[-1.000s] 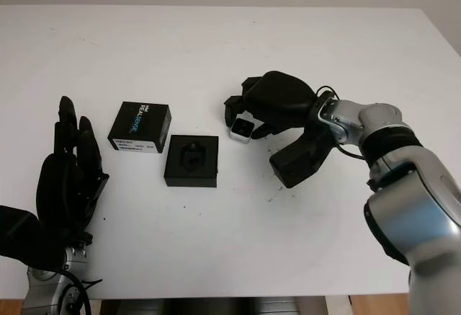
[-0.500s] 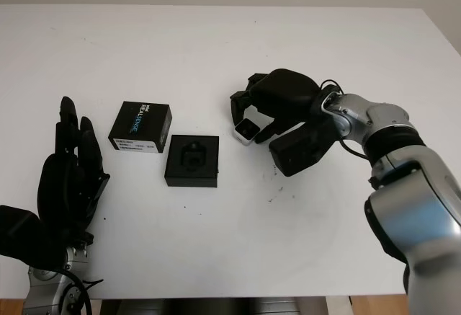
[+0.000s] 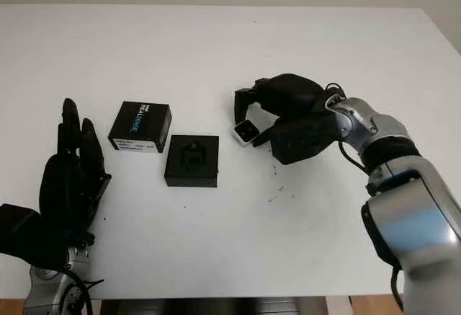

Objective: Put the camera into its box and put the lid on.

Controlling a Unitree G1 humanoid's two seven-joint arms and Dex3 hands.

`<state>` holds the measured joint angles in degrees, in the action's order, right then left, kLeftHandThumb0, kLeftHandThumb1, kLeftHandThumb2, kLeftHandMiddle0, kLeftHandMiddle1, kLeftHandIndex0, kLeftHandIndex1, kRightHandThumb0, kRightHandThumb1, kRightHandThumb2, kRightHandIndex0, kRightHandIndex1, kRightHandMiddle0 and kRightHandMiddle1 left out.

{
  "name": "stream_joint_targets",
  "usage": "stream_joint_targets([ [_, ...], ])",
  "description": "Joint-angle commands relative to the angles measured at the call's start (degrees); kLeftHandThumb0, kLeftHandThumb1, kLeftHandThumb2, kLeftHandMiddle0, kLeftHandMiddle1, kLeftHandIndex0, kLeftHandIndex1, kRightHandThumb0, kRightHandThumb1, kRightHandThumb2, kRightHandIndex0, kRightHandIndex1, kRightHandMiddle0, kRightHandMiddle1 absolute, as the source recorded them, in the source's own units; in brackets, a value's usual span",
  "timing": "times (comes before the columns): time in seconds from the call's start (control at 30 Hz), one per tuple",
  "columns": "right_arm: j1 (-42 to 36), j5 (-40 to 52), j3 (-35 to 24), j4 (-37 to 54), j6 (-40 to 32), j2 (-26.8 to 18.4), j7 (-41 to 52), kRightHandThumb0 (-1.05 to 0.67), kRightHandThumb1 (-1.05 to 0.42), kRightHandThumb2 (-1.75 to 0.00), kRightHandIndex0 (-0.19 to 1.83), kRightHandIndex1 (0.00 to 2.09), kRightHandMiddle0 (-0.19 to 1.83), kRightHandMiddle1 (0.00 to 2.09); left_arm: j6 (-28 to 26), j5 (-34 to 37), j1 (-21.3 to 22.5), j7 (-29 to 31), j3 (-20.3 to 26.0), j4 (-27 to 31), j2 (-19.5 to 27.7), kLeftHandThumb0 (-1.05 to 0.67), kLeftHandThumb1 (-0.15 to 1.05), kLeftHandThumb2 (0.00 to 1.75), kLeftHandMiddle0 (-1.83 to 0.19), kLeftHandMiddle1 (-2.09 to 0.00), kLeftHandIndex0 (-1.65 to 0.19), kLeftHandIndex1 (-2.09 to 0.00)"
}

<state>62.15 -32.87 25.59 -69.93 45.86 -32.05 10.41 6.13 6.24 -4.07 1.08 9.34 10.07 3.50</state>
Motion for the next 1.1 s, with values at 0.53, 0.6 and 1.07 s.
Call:
stream_joint_targets([
  [0.53, -5.7, 13.7, -10.6, 3.3, -5.7, 2.5, 13.3, -0.38, -1.02, -0.06, 0.14, 0.56, 0.25, 1.72, -0.7, 0.3, -0.3, 1.1, 0.1, 0.7, 0.8, -0.67, 1.05, 0.70, 0.19, 0.00, 0.19, 0.00],
  [0.6, -6.0, 14.5, -11.3, 3.4, -5.6, 2.5, 13.8, -0.39, -1.02, -0.06, 0.13, 0.56, 0.25, 1.73, -0.6, 0.5, -0.3, 1.2, 0.1, 0.6, 0.8, -0.67, 1.05, 0.70, 0.19, 0.00, 0.19, 0.00],
  [1.07, -10.2, 18.7, -15.5, 6.0, -9.0, 4.5, 13.7, -0.41, -1.02, -0.05, 0.13, 0.53, 0.26, 1.70, -0.8, 0.8, -0.7, 1.6, 0.4, 0.7, 1.2, -0.67, 1.05, 0.70, 0.19, 0.00, 0.19, 0.00],
])
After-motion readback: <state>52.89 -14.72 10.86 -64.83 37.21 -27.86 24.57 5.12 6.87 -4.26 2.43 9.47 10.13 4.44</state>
